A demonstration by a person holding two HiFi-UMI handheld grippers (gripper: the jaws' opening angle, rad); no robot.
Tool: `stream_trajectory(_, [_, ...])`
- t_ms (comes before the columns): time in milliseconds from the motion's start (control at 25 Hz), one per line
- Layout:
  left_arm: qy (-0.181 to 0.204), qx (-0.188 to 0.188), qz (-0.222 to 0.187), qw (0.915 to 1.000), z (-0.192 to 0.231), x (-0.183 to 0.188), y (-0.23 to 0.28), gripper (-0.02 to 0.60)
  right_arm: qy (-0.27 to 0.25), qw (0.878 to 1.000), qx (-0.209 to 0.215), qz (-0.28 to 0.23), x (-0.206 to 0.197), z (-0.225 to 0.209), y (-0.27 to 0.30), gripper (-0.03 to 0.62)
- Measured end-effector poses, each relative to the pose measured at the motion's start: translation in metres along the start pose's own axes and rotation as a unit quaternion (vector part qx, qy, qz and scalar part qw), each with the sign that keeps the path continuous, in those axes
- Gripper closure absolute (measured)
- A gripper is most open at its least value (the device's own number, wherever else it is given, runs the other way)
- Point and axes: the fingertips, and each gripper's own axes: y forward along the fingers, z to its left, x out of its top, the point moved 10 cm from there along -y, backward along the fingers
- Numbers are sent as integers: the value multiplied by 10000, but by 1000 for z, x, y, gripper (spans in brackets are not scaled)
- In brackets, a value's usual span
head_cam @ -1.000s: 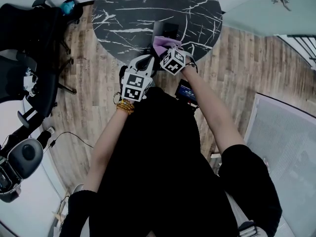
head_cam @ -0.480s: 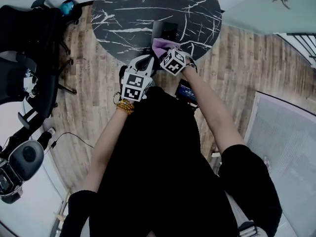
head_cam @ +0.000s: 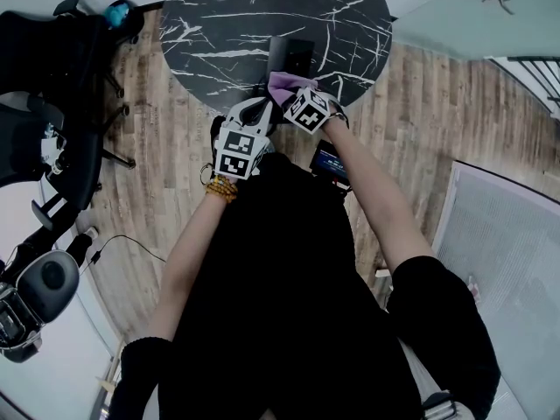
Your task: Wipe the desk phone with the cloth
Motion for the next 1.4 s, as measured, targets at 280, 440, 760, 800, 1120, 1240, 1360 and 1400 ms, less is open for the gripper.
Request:
stream_trajectory(280, [-8,-9,-5,10000,-1,0,1,561,12,9999,168,35,-1,2,1,536])
stream_trajectory(440, [-15,-37,42,10000,-2,0,2,561,88,9996,272,39,-2,2,1,536])
stream_trajectory(760, [-7,-54,107,9999,-5,-1,4,561,277,9984,491,28,-4,4,1,536])
stream_trajectory(800, [-5,-54,109,9999,-5,-1,4,561,324,9983,490,-1,-4,3,1,536])
stream_trajectory(1120, [-7,-11,110,9999,-3,-1,2,561,545,9950,835,-5,-9,-1,0,536])
stream_trajectory(1240, [-13,1,98,10000,-3,-1,2,561,300,9921,1216,61,-8,-9,-5,534])
stream_trajectory(1360, [-34,0,100,9999,-3,-2,2,561,14,9869,1612,7,-4,-19,-17,534])
stream_trajectory(1400, [-41,-1,99,9999,-3,-2,2,561,-12,9860,1666,-53,-2,-25,-22,534])
